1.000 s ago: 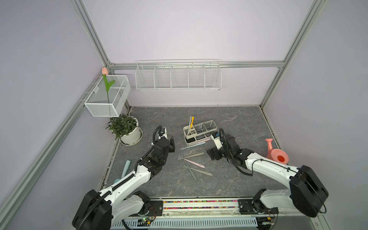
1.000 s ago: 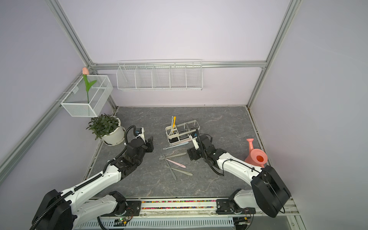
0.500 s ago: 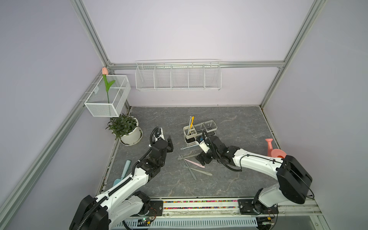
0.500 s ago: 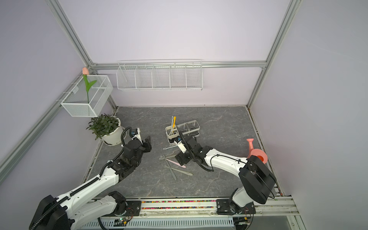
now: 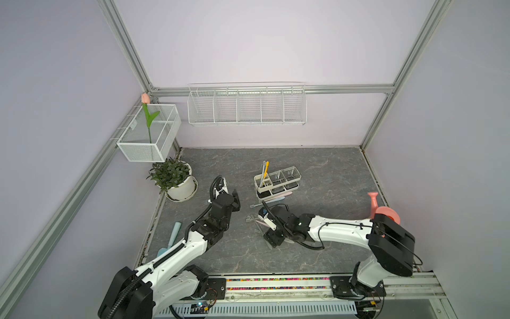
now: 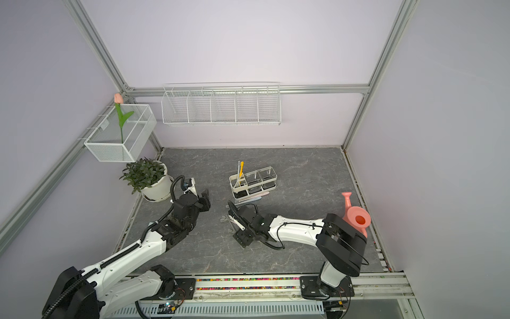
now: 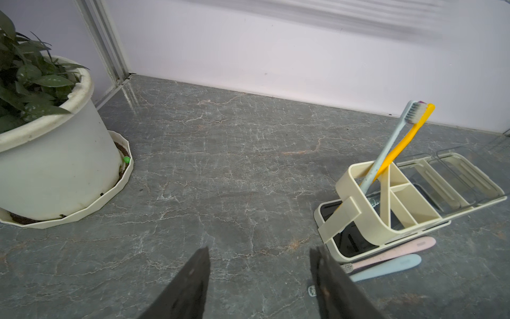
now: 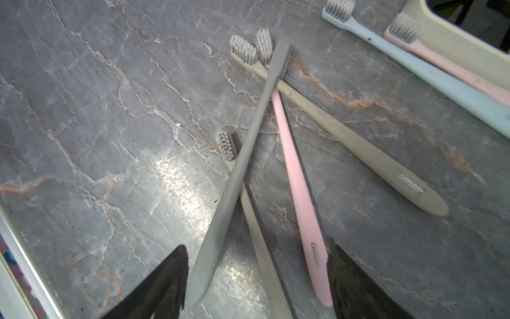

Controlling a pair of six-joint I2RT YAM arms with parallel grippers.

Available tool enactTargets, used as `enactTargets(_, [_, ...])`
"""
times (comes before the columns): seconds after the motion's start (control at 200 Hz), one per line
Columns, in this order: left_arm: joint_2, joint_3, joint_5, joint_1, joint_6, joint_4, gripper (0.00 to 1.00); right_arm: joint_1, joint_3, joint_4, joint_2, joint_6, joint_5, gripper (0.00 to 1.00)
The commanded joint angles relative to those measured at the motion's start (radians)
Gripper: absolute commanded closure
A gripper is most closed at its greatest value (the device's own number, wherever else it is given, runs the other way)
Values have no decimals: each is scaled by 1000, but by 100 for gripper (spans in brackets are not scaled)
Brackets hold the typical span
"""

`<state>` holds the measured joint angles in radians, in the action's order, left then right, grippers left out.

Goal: Place the toothbrush into the toothbrush holder
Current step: Pick up the toothbrush from the center of the board.

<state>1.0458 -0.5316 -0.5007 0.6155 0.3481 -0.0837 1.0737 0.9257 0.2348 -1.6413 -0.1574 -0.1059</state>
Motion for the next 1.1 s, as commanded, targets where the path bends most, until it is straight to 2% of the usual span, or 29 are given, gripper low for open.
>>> enactTargets(0.0, [7,2,-18,-6,28,4,38,20,28,22,-30,-29,-10,23])
enactTargets(0.085, [10,2,-19,-6,29,3,38,32,37,21,-49,-35,-8,27])
enactTargets(0.2, [14,2,-20,-6,31,2,38,40,49,26,-70,-47,-13,38])
enactTargets(0.515, [29,-4,-9,-7,31,3,37,57,62,24,-107,-51,-22,51])
enactTargets(0.635, [35,-5,-10,-6,32,2,37,63,67,26,-121,-51,-18,66])
enactTargets(1.095, [42,-7,-18,-9,38,5,37,77,75,35,-129,-55,-49,74])
